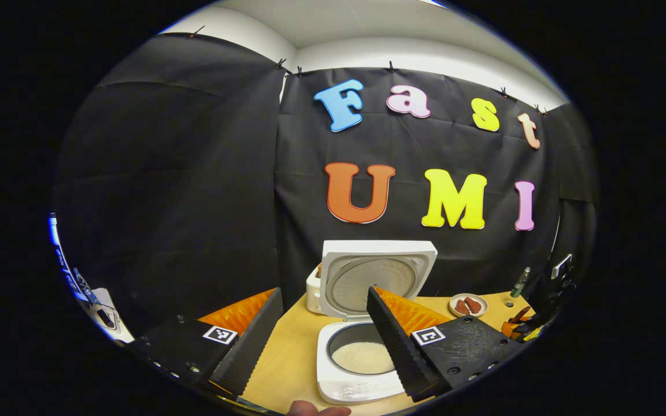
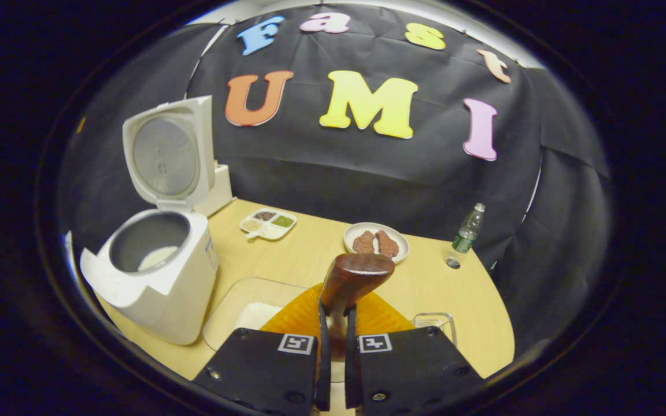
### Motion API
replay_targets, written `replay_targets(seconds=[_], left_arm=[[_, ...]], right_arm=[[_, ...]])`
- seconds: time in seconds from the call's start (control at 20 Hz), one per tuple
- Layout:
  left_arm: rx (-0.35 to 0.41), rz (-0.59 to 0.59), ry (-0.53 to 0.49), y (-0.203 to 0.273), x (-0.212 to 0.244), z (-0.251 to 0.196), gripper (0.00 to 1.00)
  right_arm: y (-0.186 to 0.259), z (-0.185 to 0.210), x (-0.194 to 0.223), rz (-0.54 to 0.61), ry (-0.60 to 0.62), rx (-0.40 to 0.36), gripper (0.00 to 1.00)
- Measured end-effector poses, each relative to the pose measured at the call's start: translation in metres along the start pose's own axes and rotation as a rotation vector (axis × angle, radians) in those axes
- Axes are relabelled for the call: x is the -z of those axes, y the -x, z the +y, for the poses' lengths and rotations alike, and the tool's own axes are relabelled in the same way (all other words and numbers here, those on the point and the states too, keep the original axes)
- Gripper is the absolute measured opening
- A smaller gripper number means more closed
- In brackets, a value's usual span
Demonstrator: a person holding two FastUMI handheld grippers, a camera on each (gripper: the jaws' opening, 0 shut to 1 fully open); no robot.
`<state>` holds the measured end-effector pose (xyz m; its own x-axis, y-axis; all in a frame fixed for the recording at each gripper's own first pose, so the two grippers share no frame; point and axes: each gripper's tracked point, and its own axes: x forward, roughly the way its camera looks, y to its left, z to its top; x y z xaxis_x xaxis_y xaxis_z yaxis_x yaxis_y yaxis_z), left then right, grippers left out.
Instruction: Close the left gripper, press the button to open the rice cooker; take a wooden spoon from the chopstick holder with the right hand, scoop a spoonful of rice and pour it into the rice cooker, then put the wooden spoon back into the chopstick holder.
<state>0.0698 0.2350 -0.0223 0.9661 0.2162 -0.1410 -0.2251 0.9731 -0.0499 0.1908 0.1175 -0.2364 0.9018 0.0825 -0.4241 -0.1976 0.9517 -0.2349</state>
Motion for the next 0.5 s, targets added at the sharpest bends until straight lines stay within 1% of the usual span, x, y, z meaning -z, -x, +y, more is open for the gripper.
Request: replay_targets(seconds=[0.1, 0.2, 0.35, 0.5], left_arm=[[-0.007, 0.02, 0.002, -0.001, 0.006, 0.009, 0.94], [0.001, 0.044, -0.003, -0.001, 0.014, 0.014, 0.94], [0.004, 0.056, -0.025, -0.001, 0.018, 0.021, 0.94], [0.005, 0.059, -0.023, -0.001, 0.018, 0.027, 0.94]], right_arm=[[-0.008, 0.012, 0.016, 0.005, 0.113, -0.001, 0.15], [-0.013, 0.02, 0.032, 0.024, 0.171, 0.003, 0.15], [-0.012, 0.031, 0.04, 0.039, 0.13, -0.003, 0.15], [-0.009, 0.052, 0.044, 0.068, -0.02, -0.061, 0.15]])
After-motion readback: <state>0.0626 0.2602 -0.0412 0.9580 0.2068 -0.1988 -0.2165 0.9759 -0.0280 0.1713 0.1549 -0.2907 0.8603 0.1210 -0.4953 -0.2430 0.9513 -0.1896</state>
